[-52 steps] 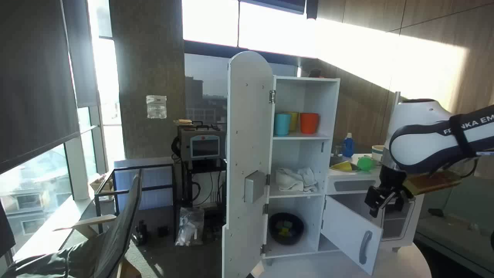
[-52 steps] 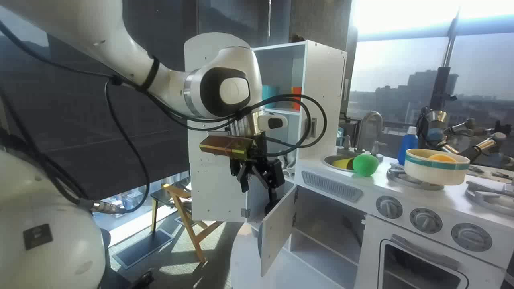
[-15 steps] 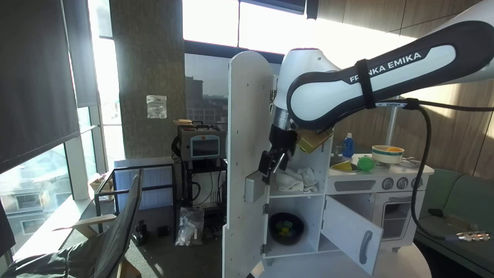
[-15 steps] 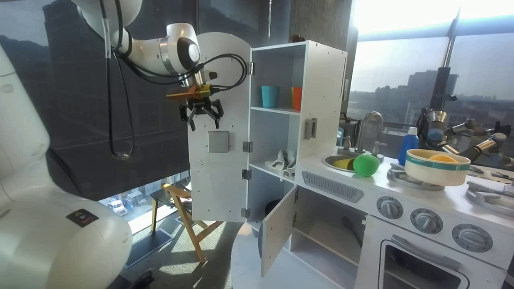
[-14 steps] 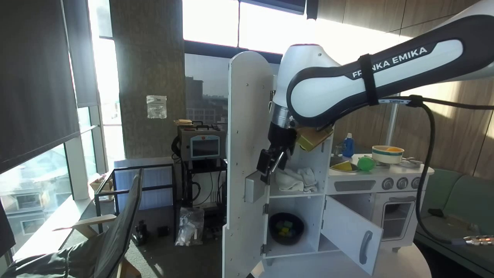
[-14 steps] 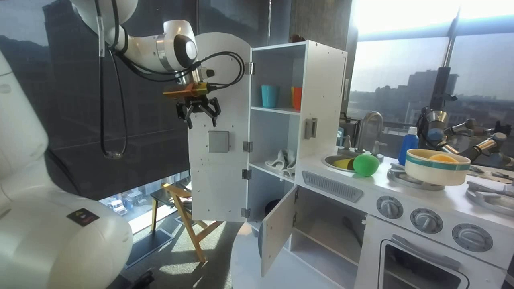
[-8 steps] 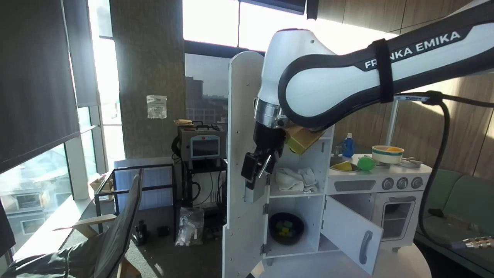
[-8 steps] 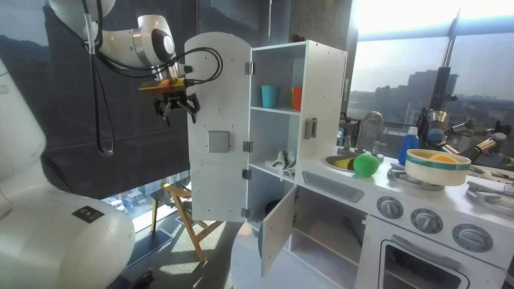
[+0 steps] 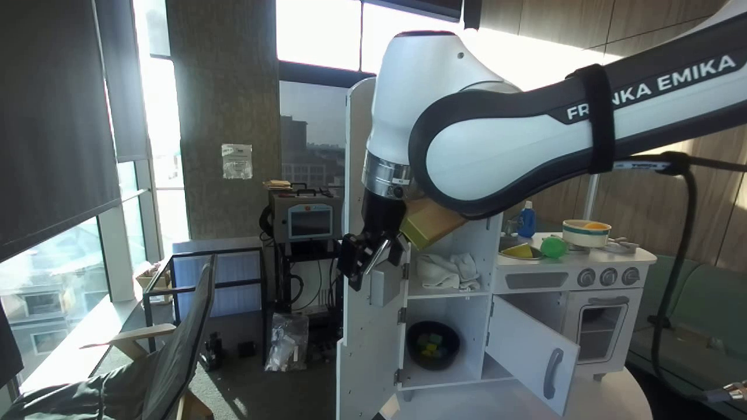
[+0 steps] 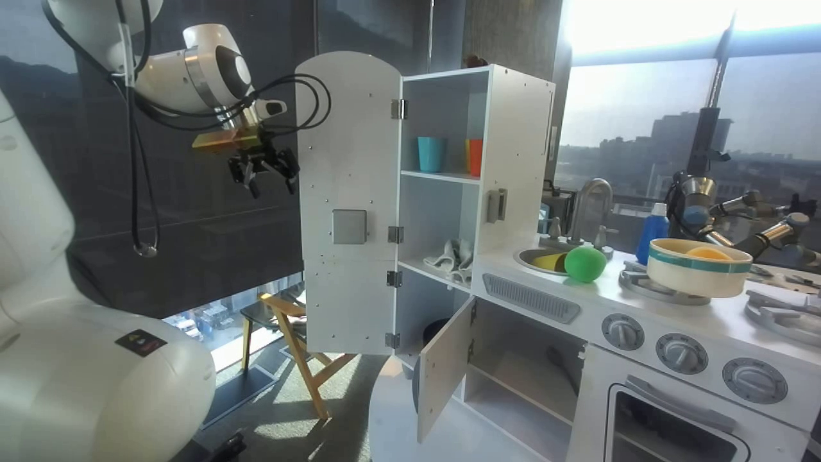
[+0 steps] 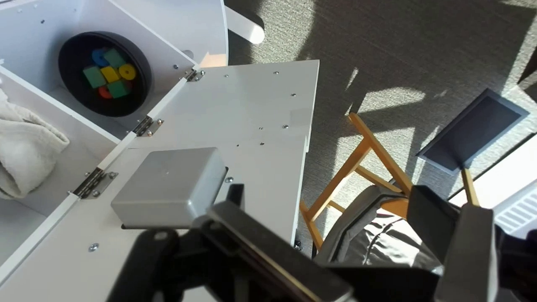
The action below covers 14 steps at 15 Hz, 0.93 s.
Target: Close all three cabinet doors
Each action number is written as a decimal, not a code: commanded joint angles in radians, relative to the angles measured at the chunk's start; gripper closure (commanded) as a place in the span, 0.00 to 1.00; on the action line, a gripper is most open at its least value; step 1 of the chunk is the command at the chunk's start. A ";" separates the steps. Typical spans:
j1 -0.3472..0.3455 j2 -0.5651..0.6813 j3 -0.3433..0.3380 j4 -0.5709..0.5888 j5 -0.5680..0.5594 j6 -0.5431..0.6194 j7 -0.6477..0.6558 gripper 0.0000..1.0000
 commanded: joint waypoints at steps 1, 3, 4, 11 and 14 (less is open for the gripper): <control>-0.010 0.002 0.017 0.023 -0.038 0.079 0.054 0.00; -0.011 0.022 0.010 0.042 -0.022 0.102 0.052 0.00; -0.003 0.028 0.004 0.054 0.005 0.097 0.034 0.00; 0.042 0.115 -0.014 0.123 0.168 0.096 -0.141 0.00; 0.050 0.151 -0.014 0.131 0.160 0.151 -0.235 0.00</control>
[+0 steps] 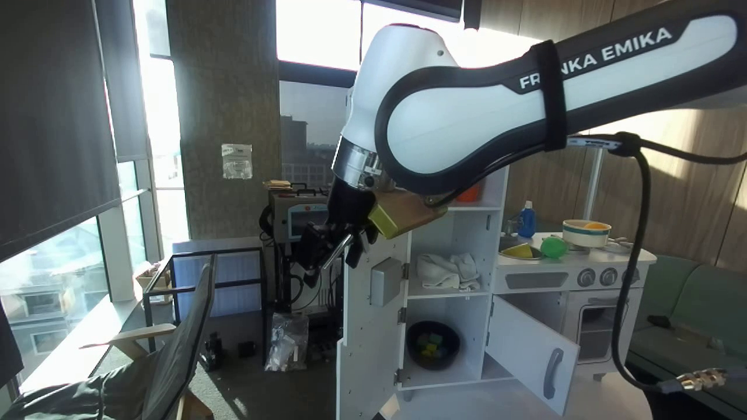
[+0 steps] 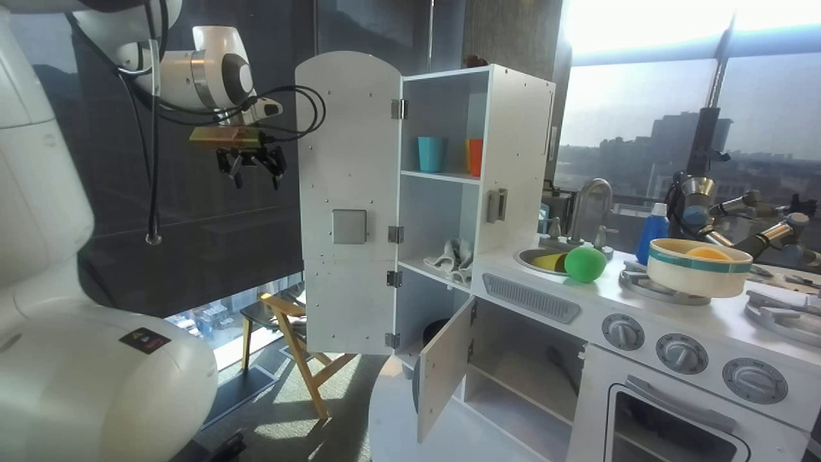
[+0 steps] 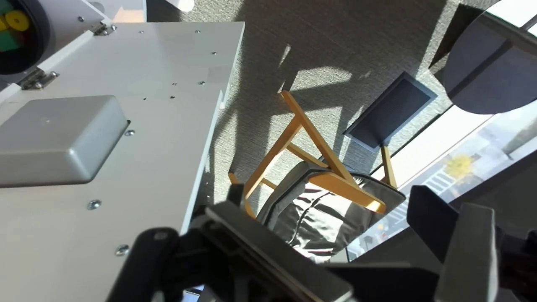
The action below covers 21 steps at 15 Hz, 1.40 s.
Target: Close all three cabinet doors
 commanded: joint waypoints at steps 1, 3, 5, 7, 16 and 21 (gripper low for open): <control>0.020 0.063 -0.018 0.042 -0.010 0.088 -0.129 0.00; 0.024 0.081 -0.026 0.042 0.010 0.148 -0.201 0.00; 0.025 0.086 -0.027 0.029 -0.001 0.209 -0.253 0.00; 0.028 0.087 -0.023 0.010 -0.028 0.253 -0.300 0.00; 0.025 0.050 -0.038 -0.095 -0.225 0.380 -0.453 0.00; -0.011 0.052 -0.067 -0.085 -0.409 0.419 -0.414 0.00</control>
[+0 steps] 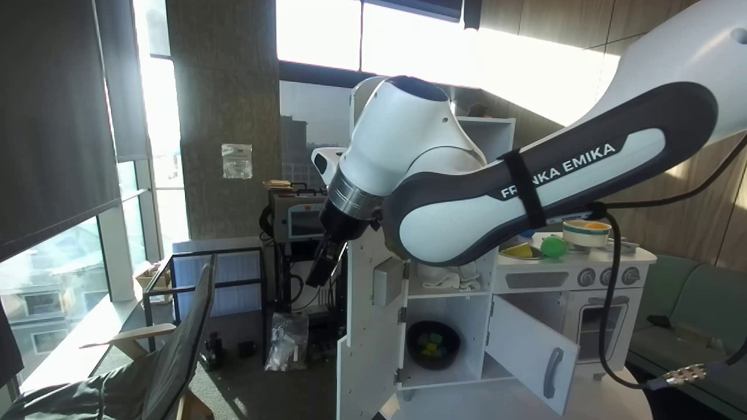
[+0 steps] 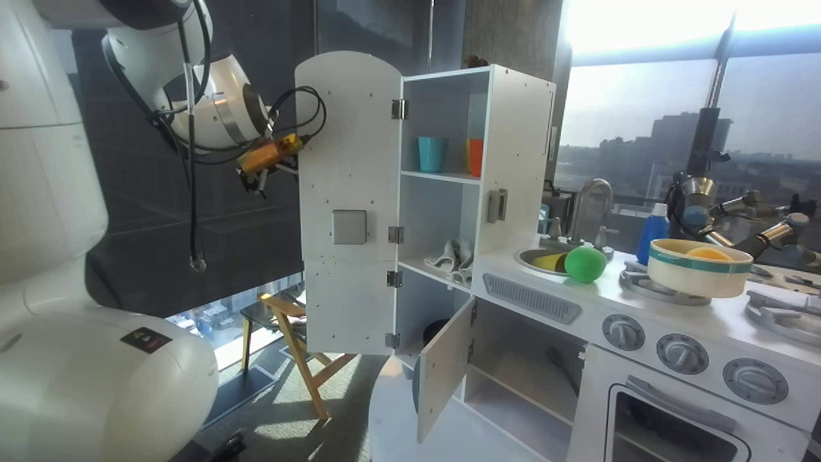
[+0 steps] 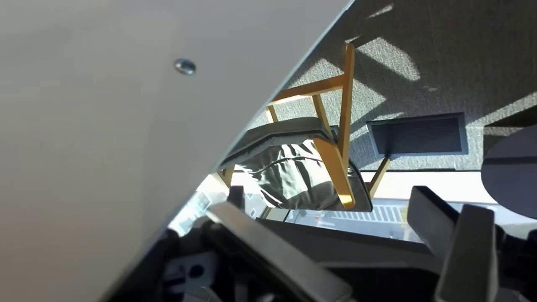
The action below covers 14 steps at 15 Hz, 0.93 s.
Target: Close all three cabinet doors
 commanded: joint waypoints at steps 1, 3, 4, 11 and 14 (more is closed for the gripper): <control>-0.023 -0.027 -0.019 -0.009 -0.087 0.045 0.028 0.00; -0.028 -0.046 -0.020 -0.016 -0.083 0.023 0.086 0.00; -0.023 -0.055 -0.021 -0.022 -0.058 0.011 0.090 0.00; -0.059 -0.186 0.041 -0.080 -0.133 -0.148 0.446 0.00; -0.069 -0.243 0.056 -0.091 -0.108 -0.245 0.552 0.00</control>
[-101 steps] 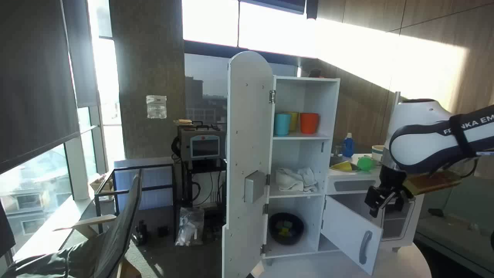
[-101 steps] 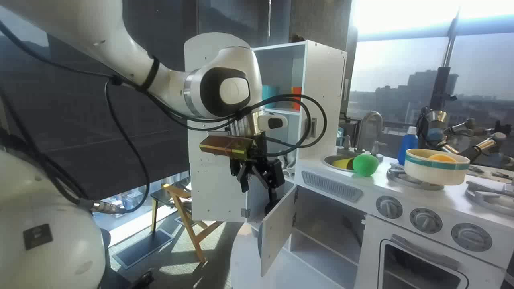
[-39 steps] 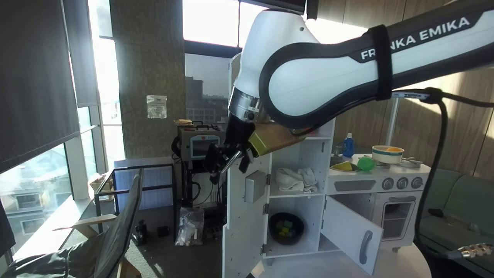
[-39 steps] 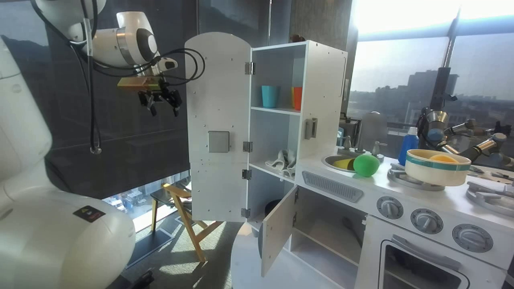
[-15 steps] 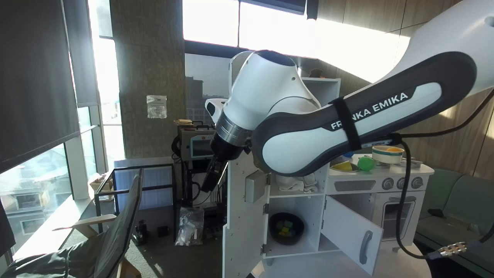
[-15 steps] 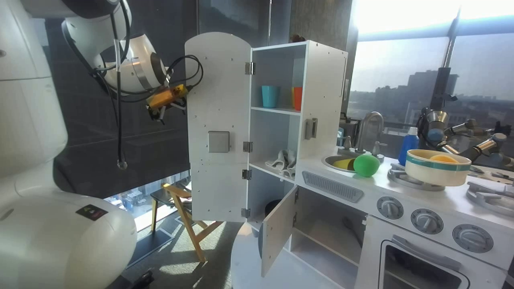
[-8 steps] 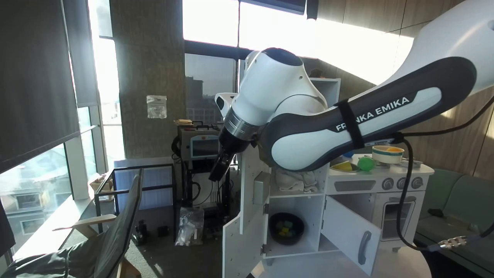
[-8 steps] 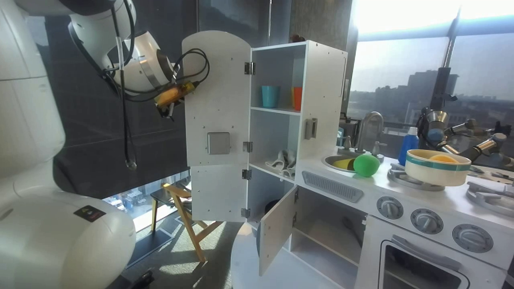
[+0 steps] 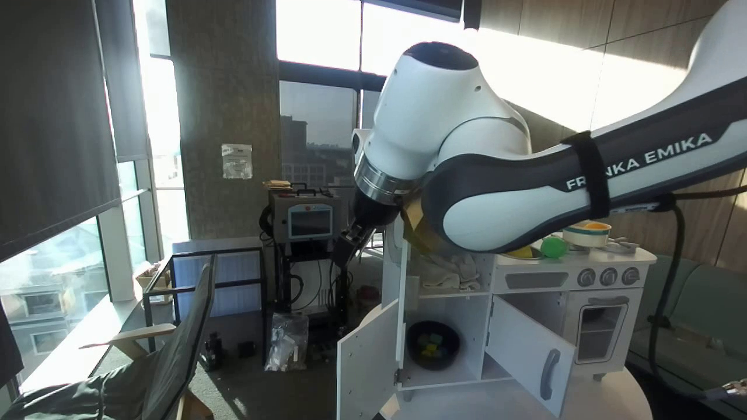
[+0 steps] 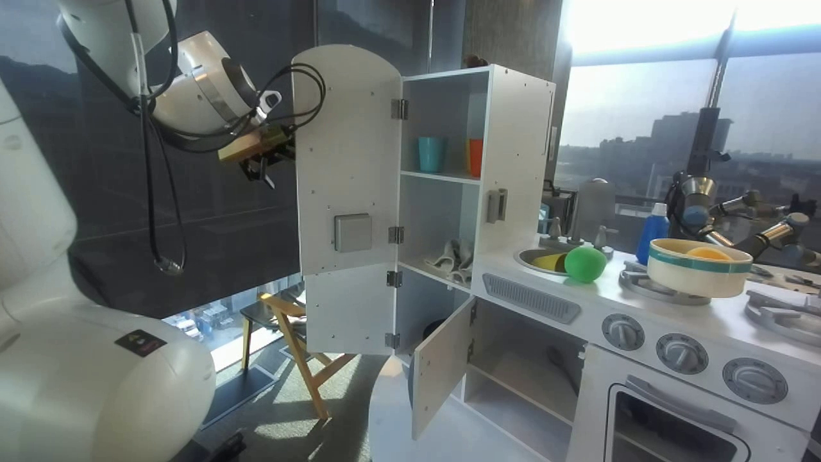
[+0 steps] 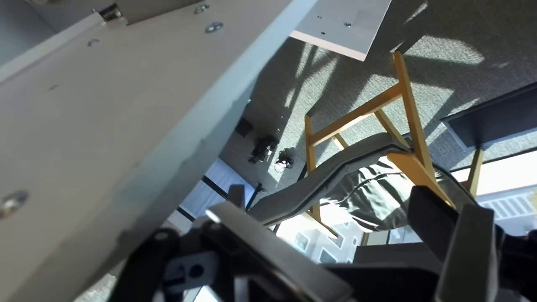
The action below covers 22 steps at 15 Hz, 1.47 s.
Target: Close all three cabinet doors
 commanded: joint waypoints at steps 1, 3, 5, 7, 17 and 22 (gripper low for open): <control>-0.032 -0.096 0.029 -0.030 0.018 -0.115 0.136 0.00; -0.025 -0.123 0.020 -0.039 0.067 -0.165 0.168 0.00; -0.034 -0.153 0.013 -0.051 0.086 -0.186 0.195 0.00; -0.052 -0.183 0.002 -0.065 0.108 -0.204 0.228 0.00; -0.248 -0.386 -0.025 -0.188 0.066 -0.154 0.405 0.00; -0.369 -0.374 -0.033 -0.233 -0.040 -0.059 0.433 0.00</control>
